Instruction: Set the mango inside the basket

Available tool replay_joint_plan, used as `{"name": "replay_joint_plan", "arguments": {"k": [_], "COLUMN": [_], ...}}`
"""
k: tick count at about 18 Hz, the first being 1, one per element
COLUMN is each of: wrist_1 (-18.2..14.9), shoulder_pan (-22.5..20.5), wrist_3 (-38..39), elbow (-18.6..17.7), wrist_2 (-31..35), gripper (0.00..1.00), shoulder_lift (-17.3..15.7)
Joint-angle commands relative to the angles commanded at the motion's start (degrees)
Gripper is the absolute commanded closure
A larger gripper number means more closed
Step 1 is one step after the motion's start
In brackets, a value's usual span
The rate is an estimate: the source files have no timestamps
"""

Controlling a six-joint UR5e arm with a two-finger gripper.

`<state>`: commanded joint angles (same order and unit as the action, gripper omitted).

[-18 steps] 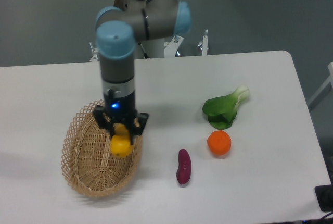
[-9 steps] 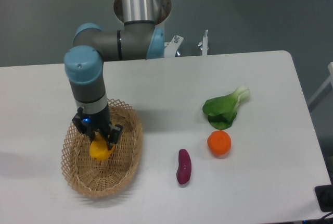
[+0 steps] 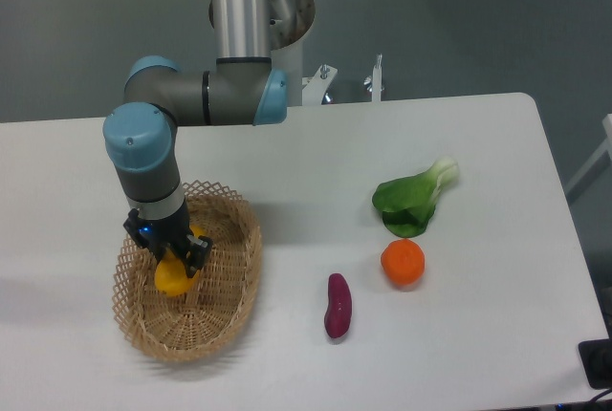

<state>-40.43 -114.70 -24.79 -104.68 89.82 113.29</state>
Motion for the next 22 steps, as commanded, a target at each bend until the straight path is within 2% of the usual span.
{"name": "replay_joint_plan", "arguments": {"k": [2,3,4,5,6,7,13,16,20,22], "wrist_1": [0.0,-0.09,0.0,0.0,0.17,0.18,0.09,-0.17,-0.88,-3.06], "shoulder_pan": [0.0,0.0,0.0,0.0,0.0,0.0,-0.17,-0.96,-4.56,-6.67], "wrist_3": [-0.09,-0.09,-0.35,-0.61,-0.62,-0.62,-0.7,-1.31,-5.26,-8.42], "elbow": [0.0,0.0,0.0,0.17,0.18,0.26,0.96,3.5,3.96,4.13], "wrist_2": [0.0,0.09,0.09,0.44,0.96,1.58,2.11,2.28,2.99,2.72], "gripper": [0.46,0.42,0.31,0.16,0.06,0.02,0.0,0.0,0.0,0.0], "shoulder_lift": [0.09,0.09,0.09,0.09,0.09,0.17,-0.53,-0.88,-3.6,-4.65]}}
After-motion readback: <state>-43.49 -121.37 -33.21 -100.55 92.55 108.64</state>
